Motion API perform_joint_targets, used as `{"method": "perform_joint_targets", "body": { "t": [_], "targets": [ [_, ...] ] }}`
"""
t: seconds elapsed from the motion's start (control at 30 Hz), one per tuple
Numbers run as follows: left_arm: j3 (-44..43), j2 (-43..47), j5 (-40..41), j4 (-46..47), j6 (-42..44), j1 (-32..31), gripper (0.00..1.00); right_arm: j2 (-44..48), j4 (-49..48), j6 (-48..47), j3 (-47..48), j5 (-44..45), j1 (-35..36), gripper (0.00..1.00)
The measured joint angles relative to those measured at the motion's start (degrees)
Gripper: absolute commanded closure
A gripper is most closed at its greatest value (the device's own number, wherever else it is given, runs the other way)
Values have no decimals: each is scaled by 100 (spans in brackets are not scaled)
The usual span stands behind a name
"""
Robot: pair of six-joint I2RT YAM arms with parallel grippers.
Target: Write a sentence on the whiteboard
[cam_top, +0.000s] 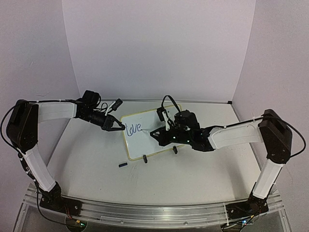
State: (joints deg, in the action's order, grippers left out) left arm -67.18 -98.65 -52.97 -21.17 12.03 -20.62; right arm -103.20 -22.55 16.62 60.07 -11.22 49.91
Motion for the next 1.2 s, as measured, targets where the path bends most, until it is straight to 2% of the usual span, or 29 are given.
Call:
{"method": "perform_joint_targets", "body": {
  "t": [0.37, 0.8, 1.2],
  "targets": [
    [0, 0, -2, 0, 9, -11, 100, 122, 83, -4, -44, -37, -11, 100],
    [-2, 0, 2, -2, 13, -22, 100, 916, 131, 17, -387, -177, -52, 100],
    [-28, 0, 28, -13, 22, -55, 100, 964, 247, 17, -448, -210, -538, 100]
  ]
}}
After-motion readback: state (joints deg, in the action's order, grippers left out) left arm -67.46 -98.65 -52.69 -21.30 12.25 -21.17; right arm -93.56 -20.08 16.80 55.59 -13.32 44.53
